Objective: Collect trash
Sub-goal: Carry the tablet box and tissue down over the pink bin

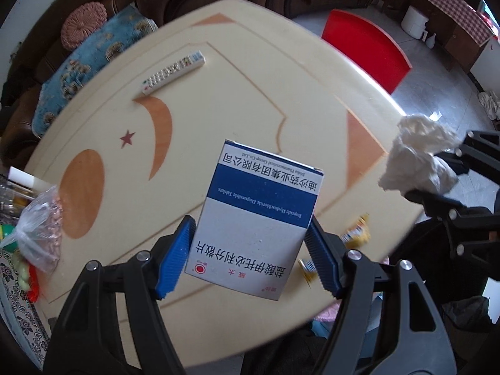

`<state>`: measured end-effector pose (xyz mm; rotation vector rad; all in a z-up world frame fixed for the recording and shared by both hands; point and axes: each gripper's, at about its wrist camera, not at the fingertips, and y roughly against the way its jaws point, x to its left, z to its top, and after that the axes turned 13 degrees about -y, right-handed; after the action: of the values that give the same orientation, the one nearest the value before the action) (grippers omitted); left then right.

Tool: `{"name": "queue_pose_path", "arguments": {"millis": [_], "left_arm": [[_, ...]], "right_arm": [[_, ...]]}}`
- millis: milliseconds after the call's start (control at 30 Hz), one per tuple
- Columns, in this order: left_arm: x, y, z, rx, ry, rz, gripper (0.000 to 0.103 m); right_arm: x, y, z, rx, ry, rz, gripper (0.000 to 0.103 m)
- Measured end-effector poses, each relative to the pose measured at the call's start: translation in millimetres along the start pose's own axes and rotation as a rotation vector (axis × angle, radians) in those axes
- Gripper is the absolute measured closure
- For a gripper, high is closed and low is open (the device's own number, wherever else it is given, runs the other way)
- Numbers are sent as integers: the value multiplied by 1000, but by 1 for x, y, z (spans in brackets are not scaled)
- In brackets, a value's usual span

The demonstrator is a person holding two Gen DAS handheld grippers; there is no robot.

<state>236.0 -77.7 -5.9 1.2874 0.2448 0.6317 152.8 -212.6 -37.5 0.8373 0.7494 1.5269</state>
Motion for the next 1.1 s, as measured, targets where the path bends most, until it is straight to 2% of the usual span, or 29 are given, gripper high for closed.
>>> {"name": "queue_pose_path", "arguments": {"millis": [167,467,767,1100], "left_arm": [[-28,36,-22,-48,-36,37,33],[-82,87,-65,-134,-63,54,33],[-114,84,-100,-124,-52,36,33],[-134,65,-125,-99,-41,-1,33]], "right_arm": [[10,36,-15,-41,2,3,74],[26,91,-52,-87,9,0,74],[40,113,-91,-81,15,17,74],[45,105,-120,-36,-14,47,74]]}}
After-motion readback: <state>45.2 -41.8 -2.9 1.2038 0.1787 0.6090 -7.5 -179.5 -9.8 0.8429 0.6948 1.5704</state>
